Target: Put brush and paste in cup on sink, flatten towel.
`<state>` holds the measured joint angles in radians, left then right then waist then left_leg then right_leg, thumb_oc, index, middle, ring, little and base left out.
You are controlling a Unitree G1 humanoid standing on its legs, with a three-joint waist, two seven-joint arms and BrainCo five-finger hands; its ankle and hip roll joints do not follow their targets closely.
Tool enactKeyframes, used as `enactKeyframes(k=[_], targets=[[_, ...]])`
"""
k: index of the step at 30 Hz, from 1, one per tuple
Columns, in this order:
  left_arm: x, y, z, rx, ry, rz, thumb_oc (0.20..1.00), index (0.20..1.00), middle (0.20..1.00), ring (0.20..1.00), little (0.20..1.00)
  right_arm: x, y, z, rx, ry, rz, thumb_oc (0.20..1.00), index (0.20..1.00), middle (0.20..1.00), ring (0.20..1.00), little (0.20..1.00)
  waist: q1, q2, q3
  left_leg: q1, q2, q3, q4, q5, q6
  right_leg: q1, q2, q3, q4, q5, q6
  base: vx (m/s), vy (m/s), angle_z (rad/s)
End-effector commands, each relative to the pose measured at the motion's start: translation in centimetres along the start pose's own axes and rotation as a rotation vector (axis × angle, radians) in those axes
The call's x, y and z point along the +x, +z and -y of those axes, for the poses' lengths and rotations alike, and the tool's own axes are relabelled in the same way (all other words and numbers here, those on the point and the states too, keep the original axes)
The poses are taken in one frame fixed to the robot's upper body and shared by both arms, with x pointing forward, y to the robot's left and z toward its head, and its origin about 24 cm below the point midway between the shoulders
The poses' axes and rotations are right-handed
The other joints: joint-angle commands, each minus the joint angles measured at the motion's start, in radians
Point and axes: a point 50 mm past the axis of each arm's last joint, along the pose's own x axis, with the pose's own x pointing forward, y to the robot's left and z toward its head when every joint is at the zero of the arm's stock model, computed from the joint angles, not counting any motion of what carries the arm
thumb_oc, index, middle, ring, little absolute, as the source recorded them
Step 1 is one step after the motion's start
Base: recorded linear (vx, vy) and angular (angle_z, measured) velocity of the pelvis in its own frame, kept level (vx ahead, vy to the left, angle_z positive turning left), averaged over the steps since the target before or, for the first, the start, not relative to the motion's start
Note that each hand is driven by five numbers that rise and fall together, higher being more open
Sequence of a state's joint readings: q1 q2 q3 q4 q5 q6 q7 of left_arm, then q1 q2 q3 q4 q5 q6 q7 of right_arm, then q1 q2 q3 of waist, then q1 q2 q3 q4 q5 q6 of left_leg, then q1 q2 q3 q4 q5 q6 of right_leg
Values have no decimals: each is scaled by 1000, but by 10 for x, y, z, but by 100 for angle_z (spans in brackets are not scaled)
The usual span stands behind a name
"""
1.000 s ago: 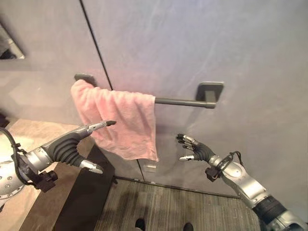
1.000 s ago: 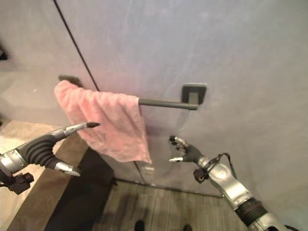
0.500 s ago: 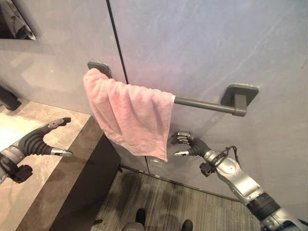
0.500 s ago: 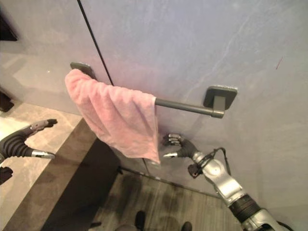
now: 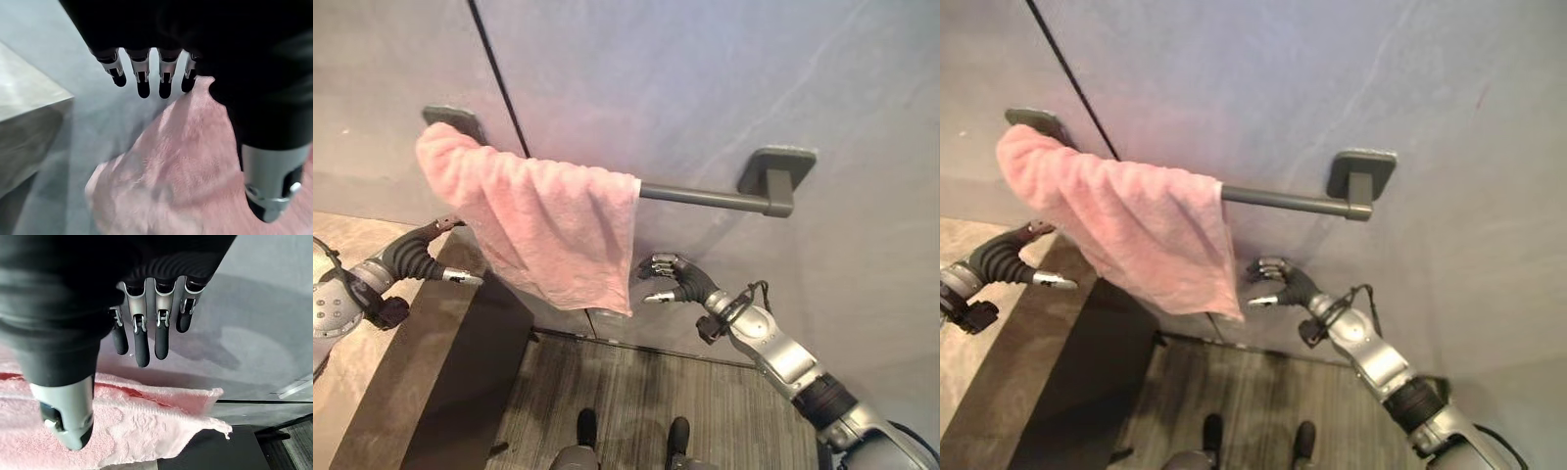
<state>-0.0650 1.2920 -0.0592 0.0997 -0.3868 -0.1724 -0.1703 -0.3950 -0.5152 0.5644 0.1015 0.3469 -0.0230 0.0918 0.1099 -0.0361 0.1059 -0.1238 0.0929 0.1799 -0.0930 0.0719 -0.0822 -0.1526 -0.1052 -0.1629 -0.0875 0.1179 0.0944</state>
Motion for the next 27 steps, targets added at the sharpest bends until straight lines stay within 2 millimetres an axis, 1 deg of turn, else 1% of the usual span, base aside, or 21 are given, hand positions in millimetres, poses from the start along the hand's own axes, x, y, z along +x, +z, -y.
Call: enactKeyframes(k=[1, 2, 5, 6, 8, 10, 11, 14, 18, 19, 20, 21, 22, 23, 24, 25, 26, 27], targets=[[5, 6, -20, 29, 93, 32, 1000, 1000, 1000, 1000, 1000, 20, 39, 3, -1, -14, 159, 1000, 1000, 1000, 1000, 1000, -1, -29, -23, -58, -18, -28, 6, 10, 8, 40, -118, 28, 0, 59, 121, -9, 53, -4], [6, 7, -25, 55, 107, 25, 1000, 1000, 1000, 1000, 1000, 28, 45, 0, 0, 0, 172, 1000, 1000, 1000, 1000, 1000, 2, -36, -21, -60, -16, -24, 6, 8, 9, 32, -117, 37, 0, 66, 122, -7, 42, -7], [6, 10, -30, 60, 127, 38, 1000, 1000, 1000, 1000, 1000, 33, 49, -5, 2, 21, 182, 1000, 1000, 1000, 1000, 1000, 5, -43, -18, -60, -15, -17, 6, 7, 9, 28, -115, 44, 0, 72, 123, 7, 26, -20], [6, 7, -35, 41, 160, 27, 1000, 1000, 1000, 1000, 1000, 40, 53, -9, 5, 41, 189, 1000, 1000, 1000, 1000, 1000, 7, -51, -19, -57, -13, -11, 6, 6, 9, 26, -115, 49, 0, 75, 124, 7, 22, -11], [8, 7, -35, 13, 172, 40, 1000, 1000, 1000, 1000, 1000, 43, 57, -12, 13, 48, 201, 1000, 1000, 1000, 1000, 1000, 8, -55, -18, -56, -12, -8, 6, 5, 9, 24, -115, 51, 0, 77, 124, 0, 0, 0], [13, 5, -30, -65, 178, 52, 1000, 1000, 1000, 1000, 1000, 45, 59, -16, 43, 62, 207, 1000, 1000, 1000, 1000, 1000, 5, -61, -17, -56, -11, -5, 6, 4, 8, 20, -114, 54, 0, 81, 125, 0, 0, 0], [19, 5, -25, -116, 173, 65, 1000, 1000, 1000, 1000, 1000, 48, 60, -20, 71, 83, 212, 1000, 1000, 1000, 1000, 1000, -1, -67, -15, -57, -9, -3, 6, 5, 8, 18, -113, 54, 0, 80, 124, 0, 0, 0], [29, 10, -16, -130, 143, 90, 1000, 1000, 1000, 1000, 1000, 51, 64, -24, 93, 103, 217, 1000, 1000, 1000, 1000, 1000, -7, -75, -14, -54, -6, -5, 6, 5, 7, 22, -112, 52, 0, 75, 121, 0, 0, 0], [36, 17, -8, -140, 105, 120, 1000, 1000, 1000, 1000, 1000, 54, 67, -29, 94, 150, 214, 1000, 1000, 1000, 1000, 1000, -15, -85, -14, -46, -3, 1, 6, 1, 5, 27, -110, 54, 0, 75, 120, 0, 0, 0], [36, 17, -7, -146, 98, 119, 1000, 1000, 1000, 1000, 1000, 55, 68, -31, 97, 159, 214, 853, 853, 853, 853, 853, -15, -85, -15, -44, -3, 3, 6, 0, 4, 28, -109, 55, 0, 74, 120, 0, 0, 0], [37, 17, -5, -149, 83, 120, 1000, 1000, 1000, 1000, 1000, 56, 68, -33, 97, 174, 212, 736, 736, 736, 736, 736, -16, -85, -16, -40, -2, 5, 6, -1, 4, 29, -109, 57, 0, 72, 119, 17, 8, -3], [38, 16, -2, -157, 72, 116, 918, 918, 918, 918, 918, 57, 68, -34, 94, 183, 209, 570, 570, 570, 570, 570, -16, -85, -18, -36, -1, 7, 6, -1, 3, 30, -109, 59, 0, 70, 118, 14, 6, -11], [38, 16, -2, -157, 71, 116, 762, 762, 762, 762, 762, 57, 68, -34, 94, 182, 209, 391, 391, 391, 391, 391, -16, -85, -17, -36, -1, 7, 6, -2, 3, 31, -109, 59, 0, 70, 118, 15, 5, -13], [38, 14, 2, -171, 58, 112, 809, 809, 809, 809, 809, 57, 70, -38, 84, 200, 214, 222, 222, 222, 222, 222, -16, -83, -22, -32, 1, 10, 6, -3, 3, 33, -110, 61, 0, 67, 117, 9, 4, -11], [38, 14, 2, -171, 58, 112, 740, 740, 740, 740, 740, 57, 70, -38, 84, 200, 214, 213, 213, 213, 213, 213, -16, -83, -22, -32, 1, 10, 6, -3, 3, 33, -110, 61, 0, 67, 117, 15, 6, -5], [39, 15, 6, -190, 42, 117, 548, 548, 548, 548, 548, 58, 73, -40, 82, 207, 222, 200, 200, 200, 200, 200, -16, -79, -25, -29, 2, 11, 6, -3, 2, 35, -109, 59, 0, 62, 116, 0, 0, 0], [39, 16, 9, -199, 28, 122, 514, 514, 514, 514, 514, 58, 73, -40, 79, 210, 222, 200, 200, 200, 200, 200, -16, -77, -25, -28, 2, 10, 6, -2, 2, 36, -109, 59, 0, 59, 116, 0, 0, 0], [39, 17, 11, -206, 22, 129, 457, 457, 457, 457, 457, 58, 72, -41, 81, 209, 220, 200, 200, 200, 200, 200, -15, -75, -26, -26, 3, 11, 6, -3, 2, 37, -109, 59, 0, 57, 115, 0, 0, 0]])
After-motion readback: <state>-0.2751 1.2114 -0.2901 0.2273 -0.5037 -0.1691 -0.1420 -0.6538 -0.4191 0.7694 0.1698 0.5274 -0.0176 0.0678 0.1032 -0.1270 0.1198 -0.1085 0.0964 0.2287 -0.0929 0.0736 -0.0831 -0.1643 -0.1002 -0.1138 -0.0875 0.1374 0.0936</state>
